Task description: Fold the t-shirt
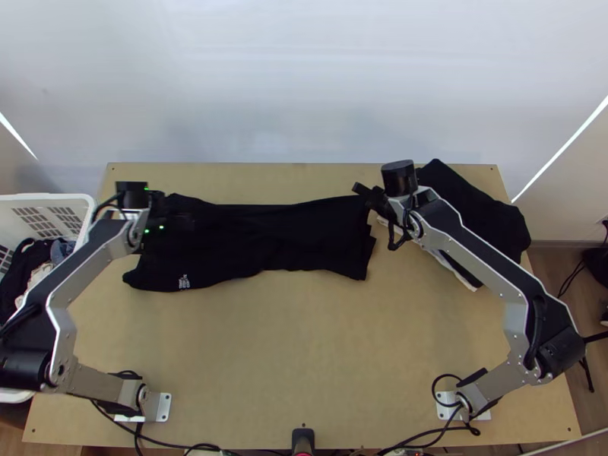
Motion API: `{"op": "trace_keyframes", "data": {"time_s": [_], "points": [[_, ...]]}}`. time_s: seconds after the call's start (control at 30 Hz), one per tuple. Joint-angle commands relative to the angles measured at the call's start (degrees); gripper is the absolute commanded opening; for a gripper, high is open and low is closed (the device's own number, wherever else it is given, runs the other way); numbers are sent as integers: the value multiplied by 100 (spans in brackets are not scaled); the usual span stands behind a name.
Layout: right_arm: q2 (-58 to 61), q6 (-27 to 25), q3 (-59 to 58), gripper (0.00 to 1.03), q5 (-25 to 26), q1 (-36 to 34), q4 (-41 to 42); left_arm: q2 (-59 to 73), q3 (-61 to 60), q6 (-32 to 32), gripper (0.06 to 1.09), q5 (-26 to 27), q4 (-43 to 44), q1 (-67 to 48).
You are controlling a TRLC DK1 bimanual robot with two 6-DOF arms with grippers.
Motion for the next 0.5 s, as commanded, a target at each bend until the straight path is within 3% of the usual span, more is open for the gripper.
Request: {"op": "trace_keyframes", "data": {"time_s": [0.0, 0.17, 0.23, 0.3, 0.33, 0.47], "points": [[-58, -14, 11, 3, -2, 185, 9, 807, -28, 148, 104, -114, 926, -212], [-137, -23, 38, 3, -2, 281, 9, 1326, 139, 395, 101, -131, 935, -203], [-163, -32, 73, 3, -11, 281, 9, 1449, 113, 597, 79, -140, 935, -221], [-181, -49, 99, 3, -11, 281, 9, 1581, 262, 588, 26, -545, 935, -256], [-190, -58, 117, 3, -11, 281, 9, 1607, 342, 588, 8, -632, 935, -256], [-207, -137, 143, 3, -2, 264, 36, 1326, 746, 272, 9, -650, 891, -89]]}}
